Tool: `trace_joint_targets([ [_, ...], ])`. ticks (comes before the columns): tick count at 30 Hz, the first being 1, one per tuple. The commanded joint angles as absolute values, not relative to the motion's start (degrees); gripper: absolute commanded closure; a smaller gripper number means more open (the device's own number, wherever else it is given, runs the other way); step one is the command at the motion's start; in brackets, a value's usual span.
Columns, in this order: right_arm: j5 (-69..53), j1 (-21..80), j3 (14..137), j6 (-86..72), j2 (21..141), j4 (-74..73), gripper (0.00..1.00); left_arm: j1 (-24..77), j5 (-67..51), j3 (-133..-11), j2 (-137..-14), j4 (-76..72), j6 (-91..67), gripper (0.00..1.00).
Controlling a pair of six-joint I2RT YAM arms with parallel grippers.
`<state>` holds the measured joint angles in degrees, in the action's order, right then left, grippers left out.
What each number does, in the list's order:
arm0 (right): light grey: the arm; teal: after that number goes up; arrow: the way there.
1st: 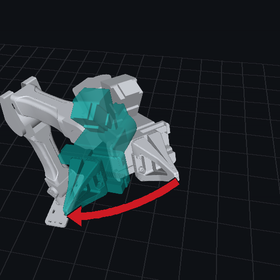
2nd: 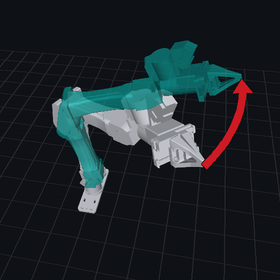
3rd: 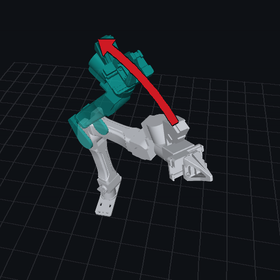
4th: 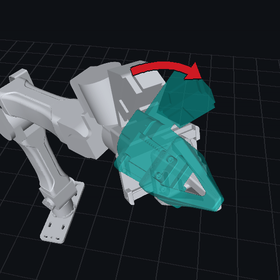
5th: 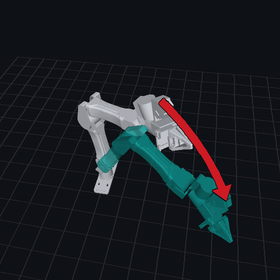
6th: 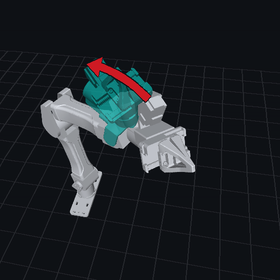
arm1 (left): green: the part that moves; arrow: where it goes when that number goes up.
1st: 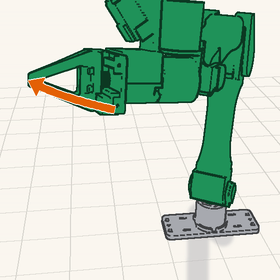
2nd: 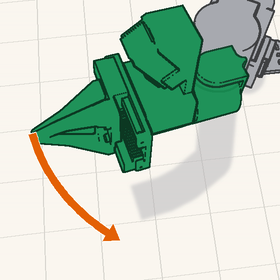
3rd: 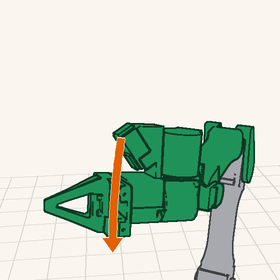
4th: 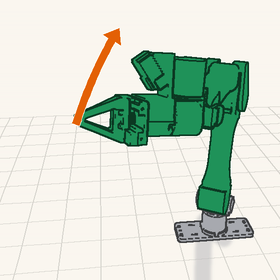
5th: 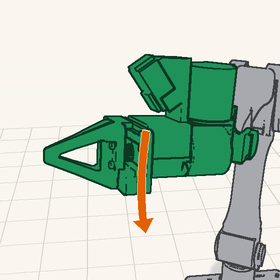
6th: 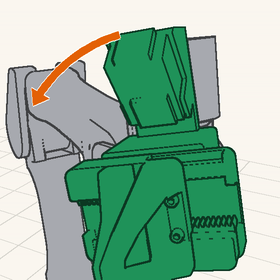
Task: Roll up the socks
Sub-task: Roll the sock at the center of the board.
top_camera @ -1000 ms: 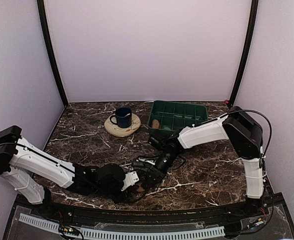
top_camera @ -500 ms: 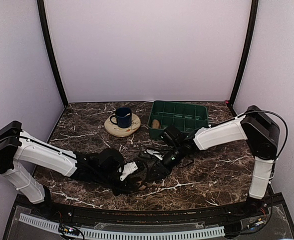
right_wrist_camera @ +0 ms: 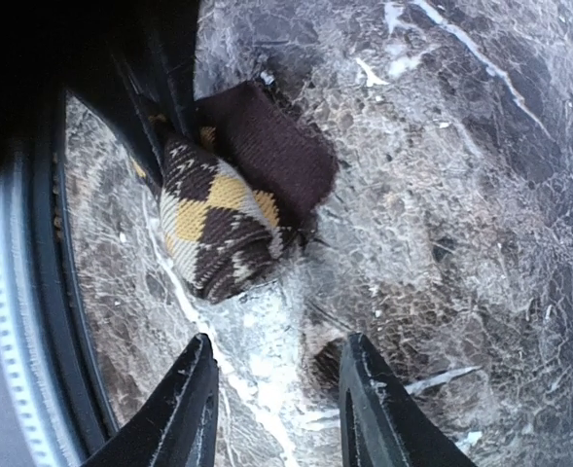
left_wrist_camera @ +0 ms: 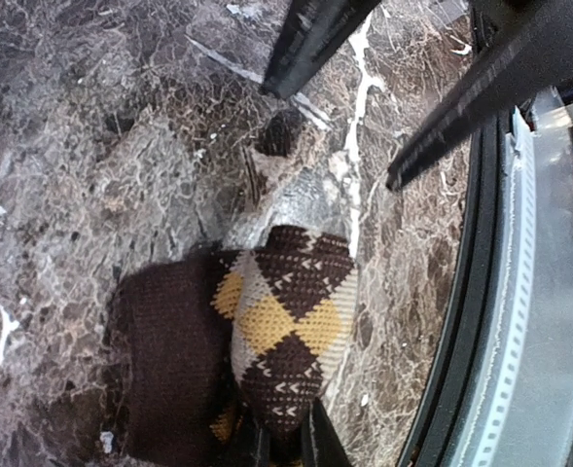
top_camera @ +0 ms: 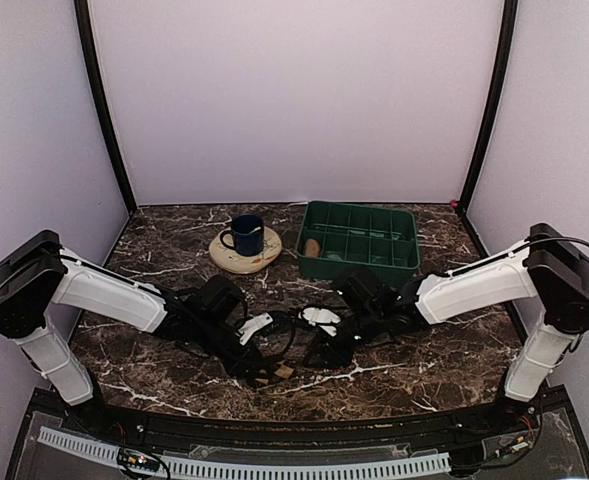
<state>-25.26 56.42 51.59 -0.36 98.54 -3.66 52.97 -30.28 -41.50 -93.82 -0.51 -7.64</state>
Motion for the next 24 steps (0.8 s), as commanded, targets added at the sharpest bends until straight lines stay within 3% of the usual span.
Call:
trace_joint_targets([
  [1, -10.96, 61.85, 48.43, 3.82, 95.04, 0.84, 0.61, 51.95, -36.03, -41.13, -96.68, 5.75, -9.52, 1.0],
  [12, 3.58, 72.33, 46.59, 12.89, 91.84, 5.13, 0.54, 47.81, -45.11, -40.87, -101.32, 2.97, -12.72, 1.0],
  [24, 9.85, 78.8, 53.86, 22.06, 100.08, 2.38, 0.51, 46.87, -48.43, -41.75, -106.29, 3.39, -13.41, 1.0],
])
